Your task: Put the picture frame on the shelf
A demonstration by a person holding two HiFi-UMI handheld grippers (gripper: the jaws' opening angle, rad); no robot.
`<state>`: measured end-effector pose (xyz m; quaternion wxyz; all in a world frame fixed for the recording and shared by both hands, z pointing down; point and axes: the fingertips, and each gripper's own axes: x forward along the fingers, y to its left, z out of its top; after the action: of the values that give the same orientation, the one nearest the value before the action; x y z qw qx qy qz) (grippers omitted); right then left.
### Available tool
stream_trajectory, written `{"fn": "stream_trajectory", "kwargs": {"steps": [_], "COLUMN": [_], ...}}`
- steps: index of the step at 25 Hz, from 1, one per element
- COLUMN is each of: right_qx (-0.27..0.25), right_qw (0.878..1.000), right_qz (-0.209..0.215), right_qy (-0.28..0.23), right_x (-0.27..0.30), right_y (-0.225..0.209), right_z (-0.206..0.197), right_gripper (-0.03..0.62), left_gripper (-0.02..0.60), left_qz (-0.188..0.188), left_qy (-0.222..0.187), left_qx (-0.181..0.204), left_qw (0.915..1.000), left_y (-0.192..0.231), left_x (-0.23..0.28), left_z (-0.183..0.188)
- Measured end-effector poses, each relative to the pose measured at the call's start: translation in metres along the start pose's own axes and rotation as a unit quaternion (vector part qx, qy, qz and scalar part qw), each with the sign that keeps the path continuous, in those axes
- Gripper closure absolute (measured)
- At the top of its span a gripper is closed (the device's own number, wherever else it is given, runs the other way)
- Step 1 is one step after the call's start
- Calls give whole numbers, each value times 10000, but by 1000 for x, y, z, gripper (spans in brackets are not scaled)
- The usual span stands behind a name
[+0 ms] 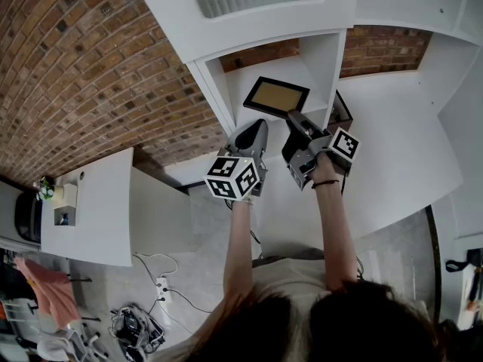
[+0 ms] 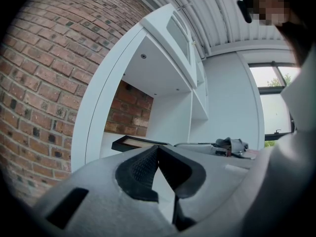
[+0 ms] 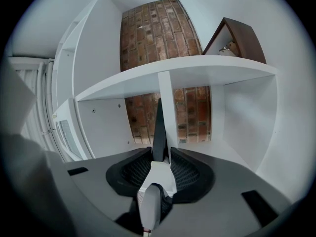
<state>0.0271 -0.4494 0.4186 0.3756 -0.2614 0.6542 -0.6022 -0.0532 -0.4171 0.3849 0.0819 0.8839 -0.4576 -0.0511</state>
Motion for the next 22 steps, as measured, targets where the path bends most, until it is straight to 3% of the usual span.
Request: {"fn": "stream_trajectory", "kwargs": {"steps": [22], "right_qx": [195], "right_qw": [9979], "right_qz": [209], "right_qy": [588], "right_x": [-18], "right_y": [8], "right_z": [-26], "right_gripper": [494], "left_gripper": [571], "left_qz": [-85], "left_qy": [6], "left_qx": [-47], "left_qw": [10000], "left_y": [-20], "left_x": [-7], "left_z": [-1]}}
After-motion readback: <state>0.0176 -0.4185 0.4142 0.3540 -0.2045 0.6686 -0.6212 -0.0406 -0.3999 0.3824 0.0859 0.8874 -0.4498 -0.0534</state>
